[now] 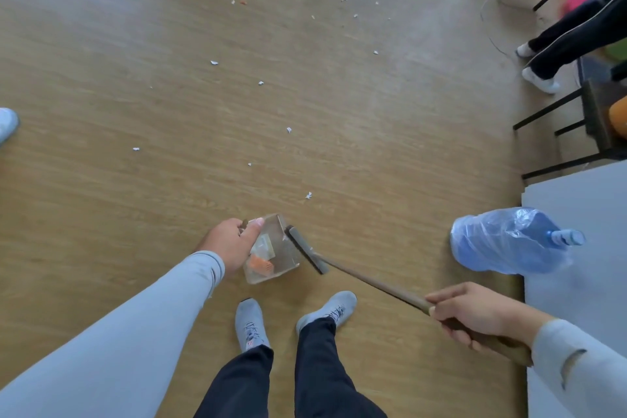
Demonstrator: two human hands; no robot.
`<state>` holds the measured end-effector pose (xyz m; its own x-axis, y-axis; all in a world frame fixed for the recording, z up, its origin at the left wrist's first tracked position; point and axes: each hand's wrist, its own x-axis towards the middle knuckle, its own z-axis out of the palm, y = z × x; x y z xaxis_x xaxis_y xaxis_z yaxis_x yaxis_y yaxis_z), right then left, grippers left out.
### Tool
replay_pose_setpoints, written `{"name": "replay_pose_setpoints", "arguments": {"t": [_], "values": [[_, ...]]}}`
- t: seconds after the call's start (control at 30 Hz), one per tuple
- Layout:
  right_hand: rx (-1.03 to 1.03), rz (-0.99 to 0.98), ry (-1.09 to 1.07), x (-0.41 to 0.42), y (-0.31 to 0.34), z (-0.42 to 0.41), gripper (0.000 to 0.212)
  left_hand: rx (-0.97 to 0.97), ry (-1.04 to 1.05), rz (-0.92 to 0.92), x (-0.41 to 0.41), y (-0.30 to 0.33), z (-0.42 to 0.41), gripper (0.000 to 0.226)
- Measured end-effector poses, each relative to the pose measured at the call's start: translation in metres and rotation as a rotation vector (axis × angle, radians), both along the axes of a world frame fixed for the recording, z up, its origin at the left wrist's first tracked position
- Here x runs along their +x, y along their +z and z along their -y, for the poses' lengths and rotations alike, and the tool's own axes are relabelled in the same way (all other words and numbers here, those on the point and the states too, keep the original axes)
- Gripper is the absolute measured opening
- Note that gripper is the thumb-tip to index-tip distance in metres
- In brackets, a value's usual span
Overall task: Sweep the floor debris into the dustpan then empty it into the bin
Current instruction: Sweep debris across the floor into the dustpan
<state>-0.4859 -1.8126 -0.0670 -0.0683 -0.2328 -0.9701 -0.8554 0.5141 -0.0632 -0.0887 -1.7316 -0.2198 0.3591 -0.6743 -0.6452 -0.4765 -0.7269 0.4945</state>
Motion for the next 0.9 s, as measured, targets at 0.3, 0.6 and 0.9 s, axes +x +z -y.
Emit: {"name": "replay_pose_setpoints", "arguments": {"t": [0.3,0.6,0.9], "values": [[-0.038,-0.006,0.050,0.005,-0.005,0.004,0.042,0.018,-0.019,0.013,0.001,-0.001,-0.004,0.065],[-0.204,-0.079,0.122,0.014,-0.032,-0.022,0.051,0.033,-0.015,0.014,0.004,-0.002,-0.005,0.073],[-0.249,-0.068,0.008,0.026,-0.049,0.019,0.045,0.023,-0.011,0.004,0.003,0.001,-0.005,0.070]]}}
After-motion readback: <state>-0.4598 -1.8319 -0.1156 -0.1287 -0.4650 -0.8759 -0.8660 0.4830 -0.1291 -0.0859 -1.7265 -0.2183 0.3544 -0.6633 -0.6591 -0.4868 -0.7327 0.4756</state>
